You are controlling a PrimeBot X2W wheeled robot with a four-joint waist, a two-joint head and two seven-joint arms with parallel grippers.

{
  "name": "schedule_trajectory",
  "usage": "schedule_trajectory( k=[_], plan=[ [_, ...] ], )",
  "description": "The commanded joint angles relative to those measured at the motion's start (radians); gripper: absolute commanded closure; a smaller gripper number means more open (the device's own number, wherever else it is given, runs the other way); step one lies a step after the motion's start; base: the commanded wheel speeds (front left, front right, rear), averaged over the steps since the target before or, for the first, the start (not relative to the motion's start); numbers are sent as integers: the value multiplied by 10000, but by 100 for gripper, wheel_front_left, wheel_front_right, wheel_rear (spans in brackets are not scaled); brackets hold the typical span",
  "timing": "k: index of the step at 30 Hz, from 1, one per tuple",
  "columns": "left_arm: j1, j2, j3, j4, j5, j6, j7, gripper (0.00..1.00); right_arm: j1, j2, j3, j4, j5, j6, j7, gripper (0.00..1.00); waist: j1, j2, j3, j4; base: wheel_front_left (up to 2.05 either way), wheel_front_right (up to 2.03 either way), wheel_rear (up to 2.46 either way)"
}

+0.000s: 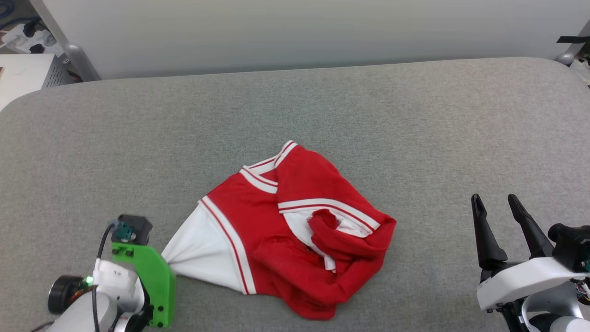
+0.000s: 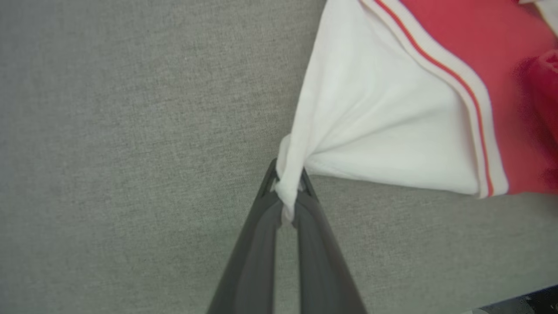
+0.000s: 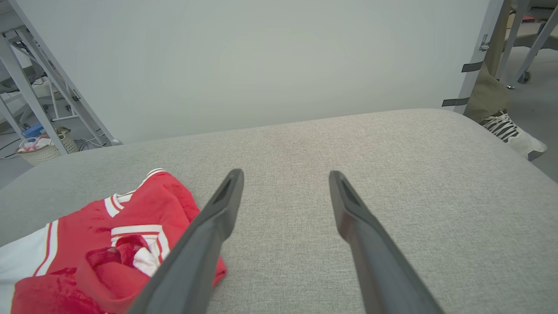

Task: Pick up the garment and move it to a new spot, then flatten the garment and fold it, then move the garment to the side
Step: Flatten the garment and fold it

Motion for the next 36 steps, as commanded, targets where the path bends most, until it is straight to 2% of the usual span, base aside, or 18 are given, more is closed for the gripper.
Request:
schedule_trajectory(
  k=[1, 7, 8, 9, 13, 25, 29, 36],
  plan=[
    [408, 133, 128, -82, -140, 161, -81, 100, 48, -5, 25, -60, -2, 4, 37, 0, 0, 0, 2, 51, 0, 0, 0],
    [1000, -121, 429, 66, -523, 339, -682, 100, 48, -5, 34, -57, -49, 4, 165, 0, 0, 0, -56, 140, 0, 0, 0],
    [1016, -230, 456, 125, -554, 353, -819, 31, 49, -5, 41, -53, -59, 4, 196, 0, 0, 0, -91, 144, 0, 0, 0],
    [1021, -312, 475, 151, -562, 358, -947, 0, 51, -5, 48, -47, -68, 4, 221, 0, 0, 0, -129, 140, 0, 0, 0],
    [1038, -582, 674, 233, -520, 387, -1767, 0, 104, -5, 107, -25, -132, 4, 365, 0, 0, 0, -346, 100, 0, 0, 0],
    [1242, -1332, 1110, -574, 348, 511, -5326, 0, 405, -10, 553, 336, 114, 4, 1333, 0, 0, 0, -920, 222, 0, 0, 0],
    [1233, -1476, 1107, -954, 681, 575, -6111, 0, 217, -357, 1195, 694, 412, 4, 1945, 0, 0, 0, -967, 417, 0, 0, 0],
    [1363, -1592, 1124, -1672, 1102, 864, -6910, 0, -838, -1580, 3242, 999, 1363, 4, 3382, 0, 0, 0, -861, 876, 0, 0, 0]
  ],
)
